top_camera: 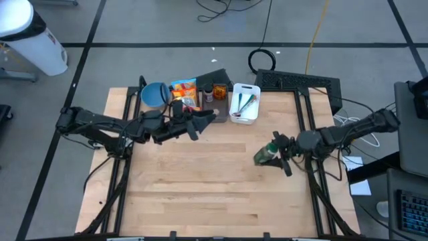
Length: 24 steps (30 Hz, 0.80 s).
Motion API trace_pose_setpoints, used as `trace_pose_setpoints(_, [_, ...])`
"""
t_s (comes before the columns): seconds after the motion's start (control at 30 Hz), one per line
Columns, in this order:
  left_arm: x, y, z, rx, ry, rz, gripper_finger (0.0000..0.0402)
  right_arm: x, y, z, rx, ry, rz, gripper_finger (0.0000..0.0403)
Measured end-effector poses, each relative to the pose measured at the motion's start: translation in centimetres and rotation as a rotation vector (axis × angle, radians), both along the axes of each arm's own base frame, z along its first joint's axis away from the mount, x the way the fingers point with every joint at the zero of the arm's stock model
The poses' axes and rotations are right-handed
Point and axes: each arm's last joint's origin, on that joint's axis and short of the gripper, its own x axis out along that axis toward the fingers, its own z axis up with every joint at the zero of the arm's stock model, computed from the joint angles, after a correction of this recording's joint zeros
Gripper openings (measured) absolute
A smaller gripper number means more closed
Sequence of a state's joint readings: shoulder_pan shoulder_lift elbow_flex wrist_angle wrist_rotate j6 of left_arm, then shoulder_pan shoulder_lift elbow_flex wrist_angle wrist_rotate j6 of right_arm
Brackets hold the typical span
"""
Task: Pick & Place Food Item
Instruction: Put the green seasoning bottle into the right black bin
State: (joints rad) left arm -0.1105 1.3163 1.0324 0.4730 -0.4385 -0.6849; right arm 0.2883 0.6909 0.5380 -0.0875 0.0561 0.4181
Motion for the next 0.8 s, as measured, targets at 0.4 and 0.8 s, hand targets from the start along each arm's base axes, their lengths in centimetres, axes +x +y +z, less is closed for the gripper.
trace_pose_setpoints(0.4, [3.3,0.8,5.4,0.168,0.23,-0.12,0.0227,4.2,-2.1,5.5,0.095,-0.019,0.216,0.0195])
trace_pose_setpoints(0.8, [10.0,1.6,4.5,0.153,0.336,-0.363,0.0227,6.8,-3.0,8.5,0.084,-0.062,0.307,0.0195])
